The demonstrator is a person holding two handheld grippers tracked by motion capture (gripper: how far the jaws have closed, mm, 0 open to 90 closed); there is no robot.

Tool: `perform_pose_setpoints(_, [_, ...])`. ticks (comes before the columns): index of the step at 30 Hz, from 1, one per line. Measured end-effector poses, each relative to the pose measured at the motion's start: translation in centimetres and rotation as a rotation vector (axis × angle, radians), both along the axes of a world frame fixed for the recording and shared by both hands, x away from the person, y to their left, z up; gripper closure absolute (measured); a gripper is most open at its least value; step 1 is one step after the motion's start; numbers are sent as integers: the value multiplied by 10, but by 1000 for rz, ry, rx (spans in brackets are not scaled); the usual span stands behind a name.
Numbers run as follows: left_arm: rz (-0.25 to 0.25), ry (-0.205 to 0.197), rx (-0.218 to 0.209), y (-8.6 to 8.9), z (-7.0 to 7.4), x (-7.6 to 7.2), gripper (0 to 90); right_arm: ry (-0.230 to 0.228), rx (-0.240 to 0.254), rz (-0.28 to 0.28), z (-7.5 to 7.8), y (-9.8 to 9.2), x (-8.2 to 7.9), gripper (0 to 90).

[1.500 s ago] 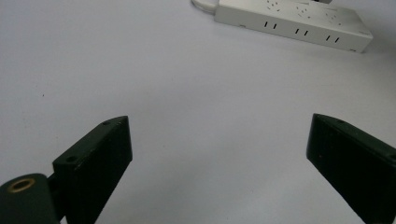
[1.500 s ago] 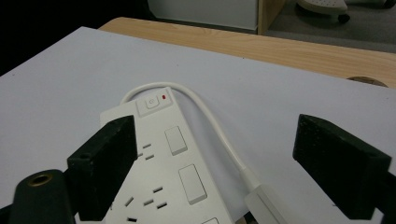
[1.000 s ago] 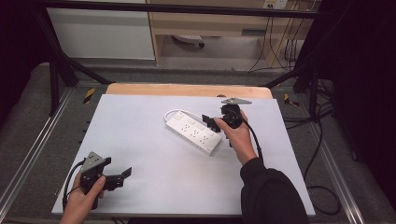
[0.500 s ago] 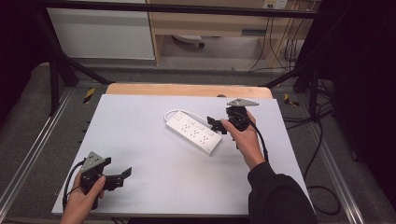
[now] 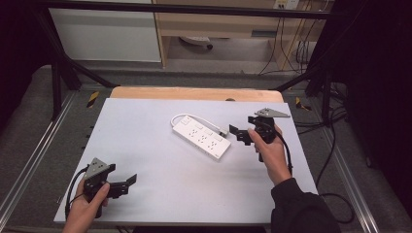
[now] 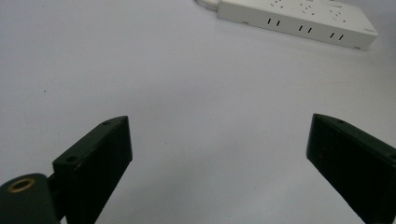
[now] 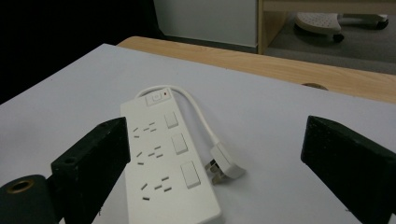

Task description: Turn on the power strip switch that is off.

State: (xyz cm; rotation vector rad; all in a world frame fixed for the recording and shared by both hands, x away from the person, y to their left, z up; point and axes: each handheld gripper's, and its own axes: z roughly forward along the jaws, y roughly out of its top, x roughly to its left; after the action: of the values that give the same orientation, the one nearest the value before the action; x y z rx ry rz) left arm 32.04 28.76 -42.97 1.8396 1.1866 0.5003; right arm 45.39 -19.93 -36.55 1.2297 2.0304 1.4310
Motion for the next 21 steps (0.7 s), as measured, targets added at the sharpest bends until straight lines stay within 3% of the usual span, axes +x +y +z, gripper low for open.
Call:
perform_pose_setpoints(7, [0, 1, 2, 0, 0, 0, 68, -4, 11, -16, -5, -24, -17, 84])
perform_pose_setpoints(11, [2, 1, 1, 0, 0, 0, 68, -6, -8, -19, -7, -39, -29, 92])
perform_pose_setpoints(14, [3, 2, 1, 0, 0, 0, 68, -11, 9, -25, -12, -49, -38, 92])
perform_pose_setpoints(21, [3, 4, 1, -1, -1, 0, 68, -59, 21, -66, -24, -69, -59, 83])
